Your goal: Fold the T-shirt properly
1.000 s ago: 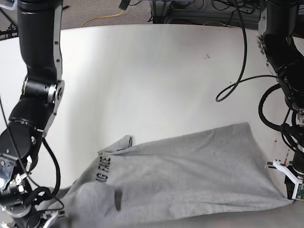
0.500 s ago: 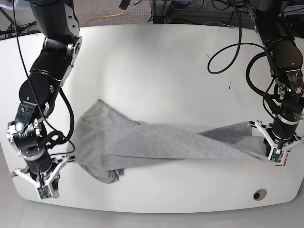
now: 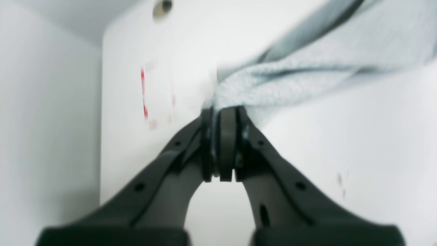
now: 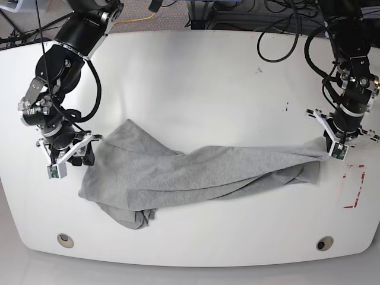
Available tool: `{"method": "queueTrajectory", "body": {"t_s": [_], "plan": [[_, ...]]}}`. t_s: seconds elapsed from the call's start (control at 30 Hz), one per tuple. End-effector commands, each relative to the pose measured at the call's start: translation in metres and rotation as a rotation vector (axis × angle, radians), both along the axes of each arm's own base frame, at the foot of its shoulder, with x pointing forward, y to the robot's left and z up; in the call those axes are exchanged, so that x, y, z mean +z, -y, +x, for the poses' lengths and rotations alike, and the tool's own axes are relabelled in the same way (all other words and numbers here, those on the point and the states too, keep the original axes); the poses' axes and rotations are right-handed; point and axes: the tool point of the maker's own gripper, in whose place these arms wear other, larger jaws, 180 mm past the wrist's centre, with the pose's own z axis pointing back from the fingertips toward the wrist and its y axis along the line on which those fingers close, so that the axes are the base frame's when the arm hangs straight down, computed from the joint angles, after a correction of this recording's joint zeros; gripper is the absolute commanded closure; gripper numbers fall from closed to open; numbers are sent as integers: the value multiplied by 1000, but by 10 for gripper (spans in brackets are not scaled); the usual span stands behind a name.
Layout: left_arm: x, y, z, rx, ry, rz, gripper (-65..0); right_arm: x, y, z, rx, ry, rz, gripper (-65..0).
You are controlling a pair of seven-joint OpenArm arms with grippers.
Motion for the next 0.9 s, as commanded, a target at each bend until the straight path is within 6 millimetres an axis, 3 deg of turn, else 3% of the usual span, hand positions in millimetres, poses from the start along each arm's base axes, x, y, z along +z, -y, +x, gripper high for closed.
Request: {"method": "queueTrajectory", "body": {"t_s": [0.0, 0.1, 0.17, 0.43, 0.53, 0.77, 0.87], "plan": [[14, -4, 2, 7, 57, -5, 0, 3, -3, 2, 7, 37, 95, -290], [12, -21, -7, 60, 49, -1, 0, -13, -8, -3, 14, -4, 207, -387], [10, -20, -8, 68, 50, -18, 0, -26, -9, -5, 8, -36, 273, -422], [13, -31, -11, 107, 62, -20, 0, -73, -13, -3, -38, -153, 453, -401], [11, -29, -12, 113, 65, -39, 0, -85, -5, -1, -91, -175, 519, -401], [10, -27, -12, 116, 64, -48, 0, -100, -4, 13, -141, -180, 615, -401], [8, -26, -13, 114, 61, -50, 0, -112, -2, 10, -158, -206, 638, -401]]}}
